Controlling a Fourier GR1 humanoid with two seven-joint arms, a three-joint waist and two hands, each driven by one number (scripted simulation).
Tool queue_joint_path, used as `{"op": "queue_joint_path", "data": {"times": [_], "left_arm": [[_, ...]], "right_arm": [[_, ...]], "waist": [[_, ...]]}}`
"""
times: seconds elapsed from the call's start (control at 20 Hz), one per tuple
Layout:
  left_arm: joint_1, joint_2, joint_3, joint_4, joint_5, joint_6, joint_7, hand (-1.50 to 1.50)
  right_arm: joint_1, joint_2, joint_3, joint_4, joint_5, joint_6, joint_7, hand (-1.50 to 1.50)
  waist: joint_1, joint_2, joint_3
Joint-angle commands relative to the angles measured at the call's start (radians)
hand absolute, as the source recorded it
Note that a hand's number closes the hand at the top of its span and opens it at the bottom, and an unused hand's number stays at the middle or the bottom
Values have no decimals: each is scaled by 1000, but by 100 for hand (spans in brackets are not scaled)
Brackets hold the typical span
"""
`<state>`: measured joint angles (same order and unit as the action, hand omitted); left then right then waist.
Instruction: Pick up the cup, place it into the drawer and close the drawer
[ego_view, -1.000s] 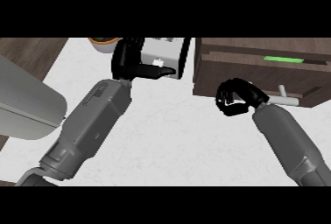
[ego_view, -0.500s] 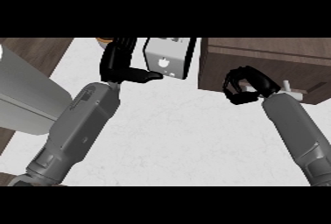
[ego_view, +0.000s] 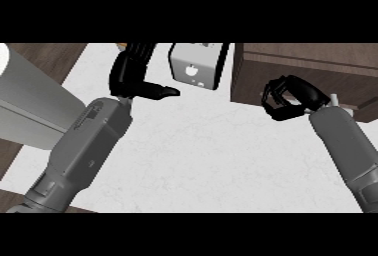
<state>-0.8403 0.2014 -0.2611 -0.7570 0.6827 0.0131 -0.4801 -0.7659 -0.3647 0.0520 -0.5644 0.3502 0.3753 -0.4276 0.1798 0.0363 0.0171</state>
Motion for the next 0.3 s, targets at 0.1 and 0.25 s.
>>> {"op": "queue_joint_path", "data": {"times": [0.1, 0.25], "left_arm": [[24, 3, 0, -17, 7, -23, -6, -150], [52, 16, -6, -20, 8, -46, 2, -150]], "right_arm": [[-170, -112, -97, 18, -15, -102, 71, 150], [-159, -127, -103, 4, -27, -80, 74, 150]], "waist": [[40, 18, -14], [51, 16, -14]]}}
